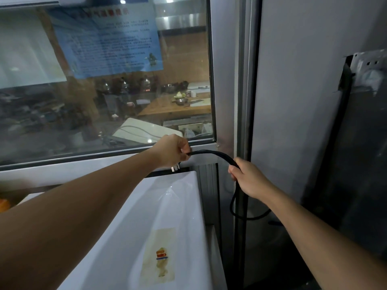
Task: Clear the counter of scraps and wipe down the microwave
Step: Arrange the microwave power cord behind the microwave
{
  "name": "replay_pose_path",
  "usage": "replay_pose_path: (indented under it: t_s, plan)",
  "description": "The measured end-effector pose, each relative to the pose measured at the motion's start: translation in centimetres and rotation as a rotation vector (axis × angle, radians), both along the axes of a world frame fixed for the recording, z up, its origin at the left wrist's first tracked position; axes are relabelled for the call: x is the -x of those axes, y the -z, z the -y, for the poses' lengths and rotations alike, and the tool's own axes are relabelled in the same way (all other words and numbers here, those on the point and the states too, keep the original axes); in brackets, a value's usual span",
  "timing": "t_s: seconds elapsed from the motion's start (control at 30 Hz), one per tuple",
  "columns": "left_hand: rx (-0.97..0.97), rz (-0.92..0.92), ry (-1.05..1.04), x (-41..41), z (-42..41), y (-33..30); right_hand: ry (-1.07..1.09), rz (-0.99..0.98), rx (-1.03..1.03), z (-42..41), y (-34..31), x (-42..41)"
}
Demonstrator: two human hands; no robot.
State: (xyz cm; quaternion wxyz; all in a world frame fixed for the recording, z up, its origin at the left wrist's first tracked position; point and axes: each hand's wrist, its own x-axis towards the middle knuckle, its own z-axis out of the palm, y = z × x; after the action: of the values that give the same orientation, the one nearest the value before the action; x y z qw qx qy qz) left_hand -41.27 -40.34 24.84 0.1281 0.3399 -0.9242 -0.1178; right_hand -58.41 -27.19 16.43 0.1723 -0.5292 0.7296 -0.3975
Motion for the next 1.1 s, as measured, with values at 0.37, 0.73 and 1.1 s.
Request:
replay_pose_path:
  t_s: [0.37,0.73,1.1]
  plan:
    - [-0.069,0.016,0.068,0.7,0.3,0.2,0.017,-0.171,-0.035,-0.1,-0.3,0.3]
    - [-0.014,0.07,0.095,0.6,0.1,0.1,0.186,-0.53,-0.179,2.1,-2.2,-2.5]
    - [0.304,0.197,0.109,-0.8,0.1,-1.0,0.135,-0.176,-0.073,2.8,-1.0,-2.2]
